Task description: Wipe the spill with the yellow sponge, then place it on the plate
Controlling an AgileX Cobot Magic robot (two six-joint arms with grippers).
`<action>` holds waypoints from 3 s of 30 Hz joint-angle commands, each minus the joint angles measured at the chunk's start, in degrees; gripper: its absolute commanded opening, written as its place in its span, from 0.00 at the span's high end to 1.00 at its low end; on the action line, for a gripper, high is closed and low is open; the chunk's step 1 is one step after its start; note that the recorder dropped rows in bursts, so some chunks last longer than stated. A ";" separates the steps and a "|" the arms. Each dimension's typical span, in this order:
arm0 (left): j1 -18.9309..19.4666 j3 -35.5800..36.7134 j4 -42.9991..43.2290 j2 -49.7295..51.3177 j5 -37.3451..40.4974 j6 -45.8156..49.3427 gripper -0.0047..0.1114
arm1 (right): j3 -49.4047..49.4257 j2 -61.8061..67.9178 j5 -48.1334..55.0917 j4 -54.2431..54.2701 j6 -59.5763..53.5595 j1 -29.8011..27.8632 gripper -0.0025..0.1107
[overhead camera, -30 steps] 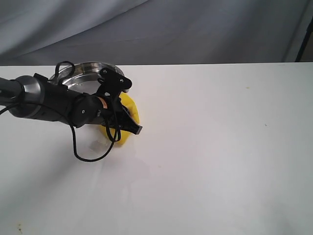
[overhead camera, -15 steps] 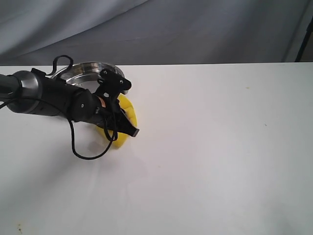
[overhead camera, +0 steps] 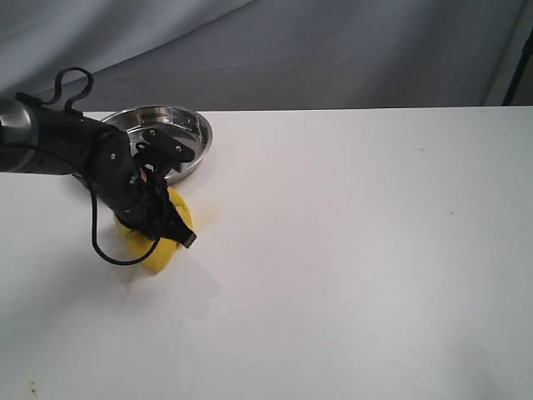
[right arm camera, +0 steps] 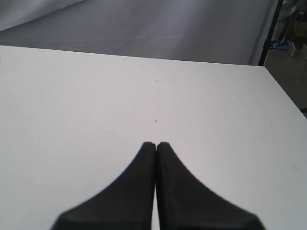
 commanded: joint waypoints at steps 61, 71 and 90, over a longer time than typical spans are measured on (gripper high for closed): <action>-4.62 -35.82 -33.73 11.78 18.78 29.88 0.96 | 0.21 -0.20 -0.05 0.23 -0.10 0.07 0.98; -4.51 -35.71 -38.75 16.17 6.68 37.78 0.96 | 0.21 -0.20 -0.05 0.23 -0.10 0.07 0.98; 2.57 -35.71 -37.53 19.42 18.40 38.87 0.96 | 0.21 -0.20 -0.05 0.23 -0.10 0.07 0.98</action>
